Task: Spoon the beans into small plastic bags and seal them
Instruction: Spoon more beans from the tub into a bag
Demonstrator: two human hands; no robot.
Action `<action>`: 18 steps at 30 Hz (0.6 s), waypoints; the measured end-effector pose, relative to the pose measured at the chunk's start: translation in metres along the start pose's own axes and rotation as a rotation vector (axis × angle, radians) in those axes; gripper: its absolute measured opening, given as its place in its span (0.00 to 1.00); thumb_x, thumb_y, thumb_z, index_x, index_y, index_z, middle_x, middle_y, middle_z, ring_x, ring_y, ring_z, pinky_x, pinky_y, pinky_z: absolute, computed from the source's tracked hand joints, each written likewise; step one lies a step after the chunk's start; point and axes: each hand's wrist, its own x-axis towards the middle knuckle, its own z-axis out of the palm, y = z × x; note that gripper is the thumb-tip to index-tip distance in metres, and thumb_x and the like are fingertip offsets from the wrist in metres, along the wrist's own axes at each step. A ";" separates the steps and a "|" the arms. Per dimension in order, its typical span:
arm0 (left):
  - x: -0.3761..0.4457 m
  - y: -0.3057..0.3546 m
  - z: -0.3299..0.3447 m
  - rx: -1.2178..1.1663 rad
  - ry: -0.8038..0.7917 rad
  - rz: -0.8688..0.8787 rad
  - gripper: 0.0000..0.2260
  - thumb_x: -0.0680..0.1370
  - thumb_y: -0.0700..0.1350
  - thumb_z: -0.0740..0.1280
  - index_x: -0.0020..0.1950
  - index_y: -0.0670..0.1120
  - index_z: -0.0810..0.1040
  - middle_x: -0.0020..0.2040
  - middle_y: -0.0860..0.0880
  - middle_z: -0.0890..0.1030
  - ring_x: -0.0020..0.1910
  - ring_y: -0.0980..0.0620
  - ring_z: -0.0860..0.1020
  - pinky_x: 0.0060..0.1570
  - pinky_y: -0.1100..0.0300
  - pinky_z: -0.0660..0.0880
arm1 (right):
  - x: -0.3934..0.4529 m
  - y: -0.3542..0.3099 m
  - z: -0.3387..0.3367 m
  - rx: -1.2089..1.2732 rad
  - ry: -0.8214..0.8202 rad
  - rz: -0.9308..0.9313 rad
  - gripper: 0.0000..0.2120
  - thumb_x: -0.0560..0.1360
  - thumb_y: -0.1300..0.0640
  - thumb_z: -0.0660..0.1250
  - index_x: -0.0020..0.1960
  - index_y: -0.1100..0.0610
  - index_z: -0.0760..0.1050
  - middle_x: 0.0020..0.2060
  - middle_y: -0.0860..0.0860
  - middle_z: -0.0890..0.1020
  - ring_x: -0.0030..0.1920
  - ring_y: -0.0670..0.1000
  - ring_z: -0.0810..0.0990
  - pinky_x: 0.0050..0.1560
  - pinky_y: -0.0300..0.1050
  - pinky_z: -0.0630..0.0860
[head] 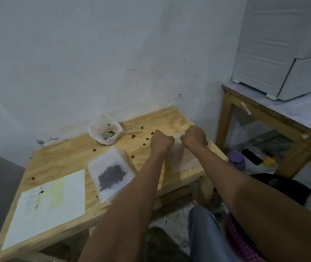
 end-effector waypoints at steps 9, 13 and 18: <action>0.005 -0.007 -0.005 -0.272 0.088 -0.098 0.14 0.78 0.45 0.71 0.63 0.46 0.75 0.60 0.43 0.78 0.54 0.43 0.76 0.56 0.50 0.77 | 0.000 -0.003 -0.011 0.383 -0.013 -0.059 0.02 0.75 0.59 0.62 0.45 0.56 0.72 0.44 0.52 0.76 0.45 0.57 0.75 0.42 0.46 0.70; 0.008 -0.009 -0.016 -0.510 0.114 -0.004 0.08 0.78 0.40 0.72 0.58 0.45 0.80 0.57 0.48 0.77 0.52 0.47 0.76 0.48 0.57 0.72 | -0.006 -0.020 -0.022 0.611 -0.021 -0.082 0.07 0.75 0.61 0.61 0.42 0.56 0.77 0.41 0.52 0.79 0.40 0.56 0.77 0.35 0.44 0.71; -0.005 0.001 -0.054 -0.805 0.102 0.094 0.14 0.75 0.26 0.63 0.52 0.41 0.81 0.44 0.44 0.81 0.35 0.51 0.77 0.27 0.65 0.73 | -0.018 -0.047 -0.034 0.819 -0.098 -0.217 0.06 0.72 0.64 0.66 0.40 0.55 0.78 0.37 0.49 0.79 0.40 0.52 0.77 0.37 0.41 0.73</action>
